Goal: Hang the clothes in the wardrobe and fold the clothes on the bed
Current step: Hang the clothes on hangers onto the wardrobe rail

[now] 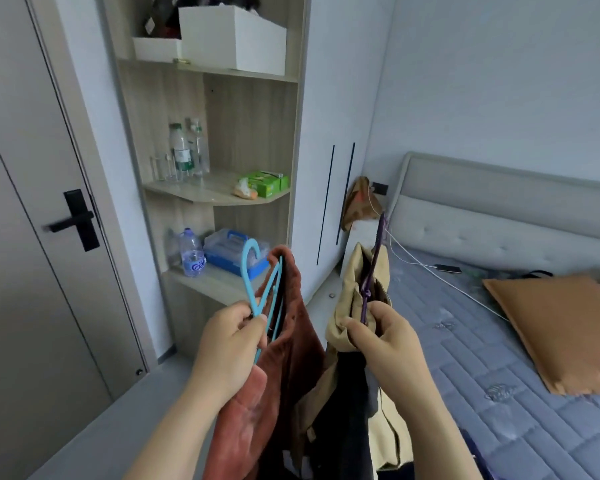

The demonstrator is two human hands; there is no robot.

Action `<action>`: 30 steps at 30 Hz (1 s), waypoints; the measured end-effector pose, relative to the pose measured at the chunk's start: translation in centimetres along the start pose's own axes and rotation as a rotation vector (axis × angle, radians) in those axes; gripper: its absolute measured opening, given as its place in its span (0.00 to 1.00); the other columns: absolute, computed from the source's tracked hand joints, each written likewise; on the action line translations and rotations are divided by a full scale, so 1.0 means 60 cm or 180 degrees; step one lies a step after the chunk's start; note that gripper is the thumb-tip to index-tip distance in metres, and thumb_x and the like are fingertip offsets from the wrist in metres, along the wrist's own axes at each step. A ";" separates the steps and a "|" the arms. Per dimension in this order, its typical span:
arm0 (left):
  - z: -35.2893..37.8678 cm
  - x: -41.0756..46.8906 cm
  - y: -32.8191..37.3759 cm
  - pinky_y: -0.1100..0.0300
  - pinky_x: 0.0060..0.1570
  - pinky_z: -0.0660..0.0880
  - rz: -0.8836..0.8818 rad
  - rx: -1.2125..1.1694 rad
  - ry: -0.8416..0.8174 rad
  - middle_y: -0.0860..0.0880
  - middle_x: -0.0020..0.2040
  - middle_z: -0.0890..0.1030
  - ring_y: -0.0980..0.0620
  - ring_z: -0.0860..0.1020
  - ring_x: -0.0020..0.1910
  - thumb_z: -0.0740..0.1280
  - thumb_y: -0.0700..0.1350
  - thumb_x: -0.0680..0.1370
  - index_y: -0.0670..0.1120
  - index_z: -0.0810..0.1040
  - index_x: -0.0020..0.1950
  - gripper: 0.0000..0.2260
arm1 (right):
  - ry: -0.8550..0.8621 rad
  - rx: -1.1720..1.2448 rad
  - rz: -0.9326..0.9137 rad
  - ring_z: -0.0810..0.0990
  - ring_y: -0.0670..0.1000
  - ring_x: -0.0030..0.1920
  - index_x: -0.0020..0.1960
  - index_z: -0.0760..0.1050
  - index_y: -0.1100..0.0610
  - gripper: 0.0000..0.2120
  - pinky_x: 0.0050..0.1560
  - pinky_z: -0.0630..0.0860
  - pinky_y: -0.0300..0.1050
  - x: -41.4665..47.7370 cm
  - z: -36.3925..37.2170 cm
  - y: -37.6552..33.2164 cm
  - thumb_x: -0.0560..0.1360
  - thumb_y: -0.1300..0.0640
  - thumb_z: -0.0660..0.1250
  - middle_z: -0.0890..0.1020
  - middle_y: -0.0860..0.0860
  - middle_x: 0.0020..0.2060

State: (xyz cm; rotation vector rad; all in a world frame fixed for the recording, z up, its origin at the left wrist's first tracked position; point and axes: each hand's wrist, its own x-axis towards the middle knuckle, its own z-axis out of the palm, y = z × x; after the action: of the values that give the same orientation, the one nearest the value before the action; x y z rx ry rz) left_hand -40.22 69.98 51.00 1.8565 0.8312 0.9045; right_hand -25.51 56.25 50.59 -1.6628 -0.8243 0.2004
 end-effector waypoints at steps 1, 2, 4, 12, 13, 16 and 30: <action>-0.010 0.011 -0.004 0.70 0.27 0.66 -0.0001 -0.0026 0.0002 0.49 0.24 0.74 0.57 0.69 0.24 0.64 0.38 0.77 0.36 0.72 0.33 0.13 | 0.0010 -0.0031 -0.0020 0.60 0.45 0.28 0.31 0.59 0.52 0.20 0.27 0.60 0.35 0.008 0.014 -0.004 0.73 0.58 0.69 0.62 0.45 0.26; -0.019 0.021 -0.007 0.70 0.28 0.66 0.0000 -0.0047 0.0007 0.49 0.25 0.74 0.56 0.69 0.24 0.64 0.38 0.77 0.36 0.72 0.33 0.13 | 0.0017 -0.0056 -0.0044 0.60 0.45 0.29 0.32 0.60 0.53 0.19 0.27 0.60 0.35 0.015 0.026 -0.007 0.73 0.59 0.69 0.62 0.45 0.27; -0.031 0.042 -0.015 0.70 0.27 0.66 0.0009 -0.0059 0.0043 0.48 0.24 0.74 0.56 0.69 0.24 0.64 0.38 0.77 0.36 0.72 0.32 0.13 | -0.0037 -0.0081 -0.0098 0.61 0.45 0.29 0.33 0.60 0.56 0.18 0.28 0.59 0.36 0.034 0.050 -0.012 0.73 0.58 0.69 0.62 0.46 0.27; -0.090 0.113 -0.068 0.72 0.27 0.66 -0.0157 -0.0061 0.0179 0.50 0.24 0.74 0.59 0.70 0.22 0.64 0.38 0.77 0.39 0.73 0.32 0.14 | -0.0344 -0.0101 -0.0050 0.63 0.44 0.28 0.34 0.63 0.58 0.16 0.28 0.61 0.36 0.106 0.159 -0.026 0.73 0.58 0.69 0.64 0.45 0.26; -0.101 0.126 -0.079 0.72 0.27 0.66 -0.0182 -0.0090 0.0219 0.50 0.24 0.75 0.59 0.70 0.23 0.64 0.38 0.77 0.39 0.74 0.32 0.13 | -0.0354 -0.0133 -0.0033 0.63 0.44 0.28 0.34 0.63 0.59 0.16 0.28 0.61 0.36 0.113 0.177 -0.027 0.73 0.58 0.69 0.64 0.45 0.26; -0.134 0.164 -0.114 0.72 0.27 0.66 -0.0250 -0.0153 0.0262 0.50 0.24 0.75 0.58 0.70 0.24 0.64 0.38 0.77 0.40 0.73 0.32 0.13 | -0.0353 -0.0257 0.0022 0.62 0.44 0.27 0.34 0.62 0.58 0.17 0.27 0.60 0.35 0.137 0.231 -0.028 0.73 0.58 0.69 0.63 0.45 0.26; -0.278 0.398 -0.263 0.69 0.24 0.63 -0.0208 -0.0190 -0.0467 0.49 0.23 0.73 0.58 0.67 0.22 0.64 0.38 0.77 0.37 0.71 0.32 0.13 | 0.0535 -0.0587 0.0415 0.66 0.43 0.26 0.36 0.73 0.61 0.09 0.27 0.65 0.34 0.222 0.498 -0.060 0.71 0.60 0.70 0.69 0.47 0.26</action>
State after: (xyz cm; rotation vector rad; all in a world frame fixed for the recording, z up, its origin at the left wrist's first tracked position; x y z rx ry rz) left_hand -44.91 102.66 48.36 1.8097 0.7618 0.7354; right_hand -33.52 88.16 49.57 -1.8809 -0.6229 0.0748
